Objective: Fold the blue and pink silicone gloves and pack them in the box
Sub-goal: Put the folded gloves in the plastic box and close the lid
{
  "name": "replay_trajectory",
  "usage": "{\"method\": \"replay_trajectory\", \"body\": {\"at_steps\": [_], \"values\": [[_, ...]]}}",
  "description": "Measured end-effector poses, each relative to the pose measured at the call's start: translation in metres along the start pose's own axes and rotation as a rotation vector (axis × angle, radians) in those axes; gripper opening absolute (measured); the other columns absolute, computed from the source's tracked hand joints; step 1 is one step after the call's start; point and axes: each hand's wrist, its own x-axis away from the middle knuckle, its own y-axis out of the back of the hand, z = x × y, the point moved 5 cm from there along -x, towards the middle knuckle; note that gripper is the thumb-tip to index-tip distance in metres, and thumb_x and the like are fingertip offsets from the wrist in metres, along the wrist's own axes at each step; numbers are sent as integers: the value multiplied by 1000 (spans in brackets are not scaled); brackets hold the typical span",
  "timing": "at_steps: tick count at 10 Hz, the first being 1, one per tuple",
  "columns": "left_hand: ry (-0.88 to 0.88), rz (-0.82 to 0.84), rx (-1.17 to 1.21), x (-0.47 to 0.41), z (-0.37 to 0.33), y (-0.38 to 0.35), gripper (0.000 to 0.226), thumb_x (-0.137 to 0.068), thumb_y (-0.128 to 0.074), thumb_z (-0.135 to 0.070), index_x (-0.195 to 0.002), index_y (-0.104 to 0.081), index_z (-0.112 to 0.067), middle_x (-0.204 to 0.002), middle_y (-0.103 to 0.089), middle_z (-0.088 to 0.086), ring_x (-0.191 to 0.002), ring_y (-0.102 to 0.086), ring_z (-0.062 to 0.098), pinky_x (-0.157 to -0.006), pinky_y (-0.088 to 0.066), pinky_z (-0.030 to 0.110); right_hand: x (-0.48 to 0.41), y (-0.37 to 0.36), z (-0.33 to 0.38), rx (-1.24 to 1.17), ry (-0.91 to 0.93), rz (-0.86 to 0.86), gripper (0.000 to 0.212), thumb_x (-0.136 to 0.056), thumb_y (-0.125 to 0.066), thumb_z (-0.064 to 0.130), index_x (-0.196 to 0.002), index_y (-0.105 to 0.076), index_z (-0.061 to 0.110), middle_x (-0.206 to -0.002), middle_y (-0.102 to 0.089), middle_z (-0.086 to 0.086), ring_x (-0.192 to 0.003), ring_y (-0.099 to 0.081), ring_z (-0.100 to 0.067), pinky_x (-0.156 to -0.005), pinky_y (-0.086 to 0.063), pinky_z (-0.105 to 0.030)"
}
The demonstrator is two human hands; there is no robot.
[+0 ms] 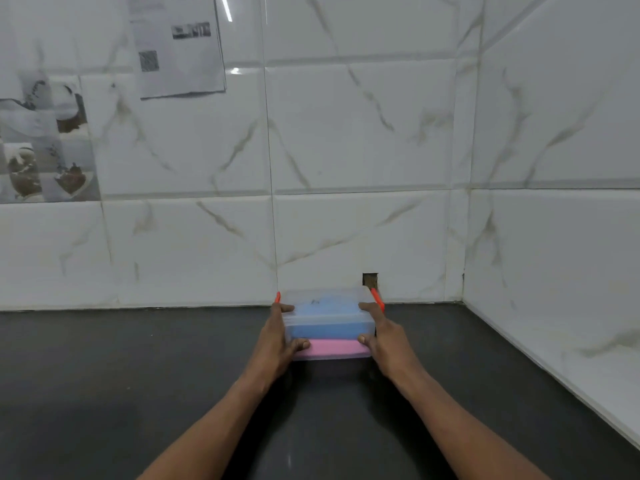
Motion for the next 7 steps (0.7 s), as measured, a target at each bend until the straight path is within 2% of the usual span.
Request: {"method": "replay_trajectory", "body": {"at_steps": [1,2,4,5,6,7], "values": [[2,-25,-6,-42,20,-12,70,-77,-79,-9,-131,-36,-11,-124,-48,2,-110,-49,18,-87,-35,20,-45,-14,-14,-18,6,-14,54,-88,-60,2,-135,-47,24,-103,-54,-15,-73,-50,-16,-53,-38,-4],[17,-37,-4,-74,37,-23,74,-75,-80,-9,-134,-35,-13,-125,-46,-3,-109,-47,15,-86,-34,19,-79,-23,-26,-9,6,-13,54,-88,-60,4,-136,-45,26,-107,-55,-13,-83,-54,-19,-64,-39,-16],[116,4,33,-94,46,-28,70,-75,-79,-10,-130,-38,-22,-122,-54,-3,-108,-54,15,-89,-44,27,-101,-23,-30,-4,-103,100,54,-90,-57,5,-135,-45,31,-116,-56,-11,-90,-56,-18,-63,-40,-8],[153,54,57,-95,45,-22,68,-74,-77,-4,-125,-39,-29,-119,-58,-2,-107,-58,16,-92,-48,28,-103,-19,-20,-40,-175,170,54,-90,-57,3,-134,-46,31,-112,-58,-12,-85,-55,-16,-63,-40,-5],[164,115,13,-109,46,-17,63,-80,-67,2,-129,-47,-31,-113,-64,-7,-92,-66,5,-76,-51,12,-107,-20,-13,-39,-289,237,59,-90,-56,4,-140,-41,32,-99,-57,-11,-78,-55,-16,-64,-41,-10],[332,162,199,-133,47,-24,35,-100,-40,-4,-98,-74,2,-82,-73,26,-58,-72,18,-48,-54,21,-110,-16,3,30,-354,365,69,-96,-46,11,-151,-12,35,-122,-58,-11,-103,-60,-16,-88,-42,-17]]}}
